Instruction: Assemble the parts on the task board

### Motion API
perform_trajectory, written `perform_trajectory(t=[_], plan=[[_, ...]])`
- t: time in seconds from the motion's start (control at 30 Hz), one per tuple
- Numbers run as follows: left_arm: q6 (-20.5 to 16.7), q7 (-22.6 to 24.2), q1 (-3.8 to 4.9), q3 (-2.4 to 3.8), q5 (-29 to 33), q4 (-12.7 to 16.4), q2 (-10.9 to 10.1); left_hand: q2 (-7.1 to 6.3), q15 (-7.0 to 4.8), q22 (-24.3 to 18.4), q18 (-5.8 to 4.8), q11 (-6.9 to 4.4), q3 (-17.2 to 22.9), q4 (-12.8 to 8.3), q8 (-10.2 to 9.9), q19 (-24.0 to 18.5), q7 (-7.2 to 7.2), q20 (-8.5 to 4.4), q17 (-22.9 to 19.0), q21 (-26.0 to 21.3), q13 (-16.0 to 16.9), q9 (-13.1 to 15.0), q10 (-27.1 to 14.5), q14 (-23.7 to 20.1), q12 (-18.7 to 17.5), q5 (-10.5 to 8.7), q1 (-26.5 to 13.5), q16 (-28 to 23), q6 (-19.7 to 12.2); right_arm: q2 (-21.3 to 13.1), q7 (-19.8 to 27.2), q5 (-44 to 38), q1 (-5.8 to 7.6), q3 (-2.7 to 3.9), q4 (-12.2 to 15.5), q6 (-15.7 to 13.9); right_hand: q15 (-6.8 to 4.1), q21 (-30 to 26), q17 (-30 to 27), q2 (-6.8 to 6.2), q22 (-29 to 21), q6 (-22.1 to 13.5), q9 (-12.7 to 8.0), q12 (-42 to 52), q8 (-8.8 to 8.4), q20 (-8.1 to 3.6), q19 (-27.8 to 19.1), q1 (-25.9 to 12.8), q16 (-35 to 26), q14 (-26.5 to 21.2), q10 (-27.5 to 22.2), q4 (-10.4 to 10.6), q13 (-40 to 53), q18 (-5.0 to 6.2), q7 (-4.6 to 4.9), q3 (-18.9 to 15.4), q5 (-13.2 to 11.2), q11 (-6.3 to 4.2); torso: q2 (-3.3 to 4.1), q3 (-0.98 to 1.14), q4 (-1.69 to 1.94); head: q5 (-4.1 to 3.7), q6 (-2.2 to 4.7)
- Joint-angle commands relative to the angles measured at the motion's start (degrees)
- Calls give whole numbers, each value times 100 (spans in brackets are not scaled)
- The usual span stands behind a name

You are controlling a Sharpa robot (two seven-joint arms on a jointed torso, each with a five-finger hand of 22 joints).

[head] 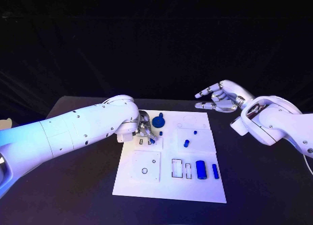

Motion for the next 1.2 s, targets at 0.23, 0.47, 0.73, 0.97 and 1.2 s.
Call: perform_trajectory(t=[0.23, 0.47, 0.73, 0.97, 1.2], plan=[[-17, 46, -34, -21, 75, 41, -45, -1017, 35, 883, -41, 70, 2666, -216, 14, 359, 47, 45, 1510, 8, -24, 241, 61, 582, -78, 751, -402, 18, 28, 14, 9, -13, -6, -6, 8, 131, 8, -13, 1324, 3, 1012, 44, 5, 8, 10, 9, 340, 32, -11, 562, 205, 3, 1061, 79, -9, -33, 27, -17, 2, 2, 7, 4, -11], [-373, 91, -39, -21, 130, 160, -158, -1193, 30, 896, -43, 57, 3272, -452, 129, 364, 52, 43, 1510, 8, 27, 430, 125, 582, -40, 974, -779, 18, 33, 15, 13, -13, -7, -9, 4, 140, 7, -14, 1321, 3, 1011, 44, 5, 10, 9, 8, 339, 37, -12, 561, 206, 0, 1062, 79, -10, -36, 36, -18, -1, 6, 14, 12, -12], [-837, 140, -76, -15, 127, 421, -344, -1243, 24, 922, -48, 42, 3433, -583, 163, 375, 48, 39, 1510, 21, 70, 493, 162, 582, -6, 1023, -881, 18, 39, 22, 26, -13, -14, -17, -26, 157, 7, -15, 1322, 4, 1009, 45, 5, 12, 9, 7, 338, 41, -12, 561, 208, -2, 1063, 80, -10, -37, 43, -19, -4, 6, 17, -4, 49], [-1078, 144, -133, -13, -133, 589, -439, -1276, 20, 942, -52, 37, 3491, -647, 177, 383, 44, 36, 1510, 32, 103, 516, 191, 582, 22, 1025, -917, 18, 53, 15, 29, -13, -17, -22, -30, 168, 6, -17, 1318, 6, 1005, 45, 5, 10, 8, 7, 336, 43, -14, 560, 207, -3, 1061, 80, -11, -40, 52, -19, 4, 0, 16, 7, 32], [-1119, 92, -208, -15, -544, 681, -466, -1294, 16, 951, -54, 30, 3552, -696, 192, 387, 38, 32, 1510, 36, 80, 535, 195, 582, 6, 1028, -954, 18, 74, 7, 36, -13, -17, -24, -27, 179, 6, -17, 1318, 6, 1005, 45, 5, 10, 8, 7, 336, 43, -14, 560, 207, -3, 1061, 80, -11, -40, 52, -19, -1, -3, 18, 43, -1]])
